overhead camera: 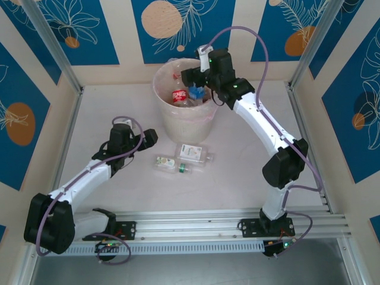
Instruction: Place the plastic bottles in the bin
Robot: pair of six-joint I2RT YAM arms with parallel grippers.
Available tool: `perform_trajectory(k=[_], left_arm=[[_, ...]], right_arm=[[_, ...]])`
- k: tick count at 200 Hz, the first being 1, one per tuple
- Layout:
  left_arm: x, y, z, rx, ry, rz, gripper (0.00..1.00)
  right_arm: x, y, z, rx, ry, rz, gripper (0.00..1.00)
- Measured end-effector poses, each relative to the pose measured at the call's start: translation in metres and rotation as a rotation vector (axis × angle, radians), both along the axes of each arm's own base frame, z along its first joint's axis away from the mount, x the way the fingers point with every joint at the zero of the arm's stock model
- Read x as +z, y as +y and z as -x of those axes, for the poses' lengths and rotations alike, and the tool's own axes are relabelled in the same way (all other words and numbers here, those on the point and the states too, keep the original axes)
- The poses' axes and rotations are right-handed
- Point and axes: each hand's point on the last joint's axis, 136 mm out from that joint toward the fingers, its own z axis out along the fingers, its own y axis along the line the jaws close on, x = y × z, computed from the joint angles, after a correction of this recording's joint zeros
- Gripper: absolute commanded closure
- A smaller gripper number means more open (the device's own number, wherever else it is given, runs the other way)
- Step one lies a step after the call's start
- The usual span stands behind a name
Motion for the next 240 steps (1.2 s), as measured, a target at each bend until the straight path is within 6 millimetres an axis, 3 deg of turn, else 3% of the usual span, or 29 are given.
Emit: perform_trajectory(k=[20,58,96,122,162,196,240], left_arm=[[-0.007,0.008,0.005,0.052,0.054,-0.008,0.00],[-0.016,0.014,0.010,0.134,0.118,0.021,0.00],[-0.025,0.001,0.025,0.159,0.185,0.042,0.00],[-0.026,-0.013,0.039,0.159,0.211,0.055,0.00],[-0.032,-0.033,0.062,0.194,0.264,0.088,0.00],[-0.050,-0.030,0.082,0.355,0.415,0.129,0.00],[-0.072,-0.040,0.086,0.495,0.570,0.201,0.00]], right_arm=[[0.004,0.001,0.010,0.017,0.000,-0.010,0.04],[0.026,-0.016,0.021,-0.007,-0.032,-0.046,0.02],[0.027,-0.032,0.036,-0.040,-0.026,-0.081,0.00],[0.024,-0.044,0.059,-0.044,-0.022,-0.108,0.01],[0.028,-0.075,0.111,-0.062,-0.082,-0.195,0.00],[0.014,-0.111,0.148,-0.115,-0.127,-0.263,0.00],[-0.022,-0.150,0.175,-0.206,-0.115,-0.318,0.00]])
